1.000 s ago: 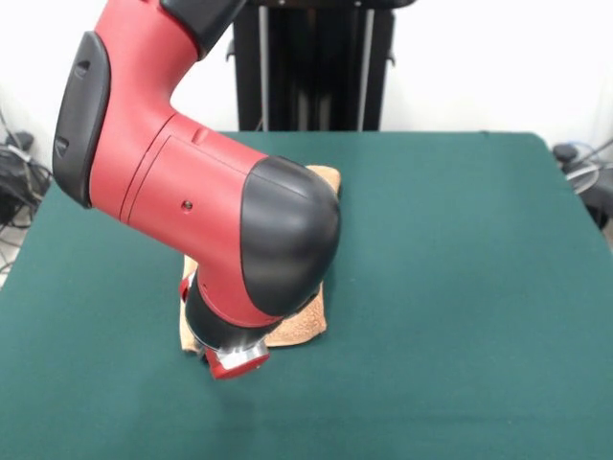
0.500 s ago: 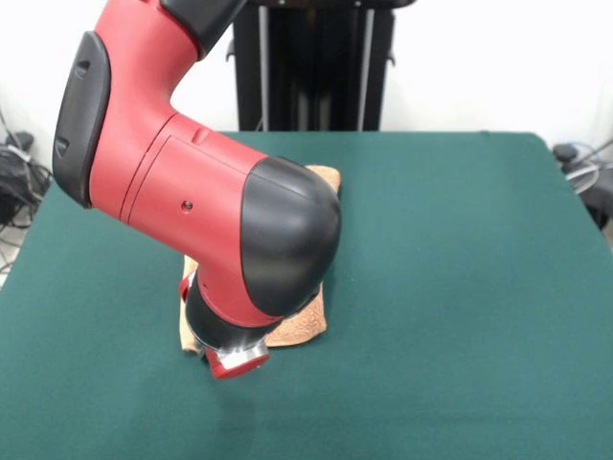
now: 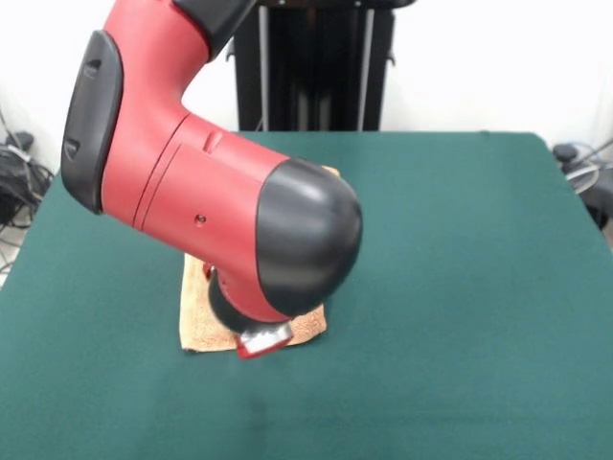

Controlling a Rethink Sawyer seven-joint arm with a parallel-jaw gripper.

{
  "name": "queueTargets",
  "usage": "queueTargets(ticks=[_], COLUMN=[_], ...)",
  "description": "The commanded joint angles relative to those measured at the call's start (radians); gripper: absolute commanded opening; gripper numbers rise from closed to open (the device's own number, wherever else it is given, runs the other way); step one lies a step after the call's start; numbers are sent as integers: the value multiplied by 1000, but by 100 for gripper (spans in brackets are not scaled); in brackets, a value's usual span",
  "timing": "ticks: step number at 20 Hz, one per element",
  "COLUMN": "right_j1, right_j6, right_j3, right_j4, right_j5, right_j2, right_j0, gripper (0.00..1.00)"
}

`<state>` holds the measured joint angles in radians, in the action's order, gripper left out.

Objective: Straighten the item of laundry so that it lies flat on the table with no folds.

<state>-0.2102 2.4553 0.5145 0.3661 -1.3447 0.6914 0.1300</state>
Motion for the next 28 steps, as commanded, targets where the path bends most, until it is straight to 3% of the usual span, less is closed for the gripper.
queueTargets(ticks=[1, 4, 6, 9, 13, 14, 22, 28], right_j1=[22, 7, 7, 24, 60, 70, 75, 24], right_j6=[-40, -68, -62, -21, 56, 49, 140, 204], right_j3=[-139, -227, -231, -174, -47, -17, 13, -206], right_j4=[-38, -32, -34, -40, -69, -68, -27, 98], right_j5=[-252, -329, -336, -294, -125, -95, 76, 55], right_j2=[37, 67, 55, 10, -44, -56, -84, -57], right_j0=[33, 66, 68, 43, -9, -20, -81, -91], gripper=[0, 0, 0, 0, 0, 100, 100, 100])
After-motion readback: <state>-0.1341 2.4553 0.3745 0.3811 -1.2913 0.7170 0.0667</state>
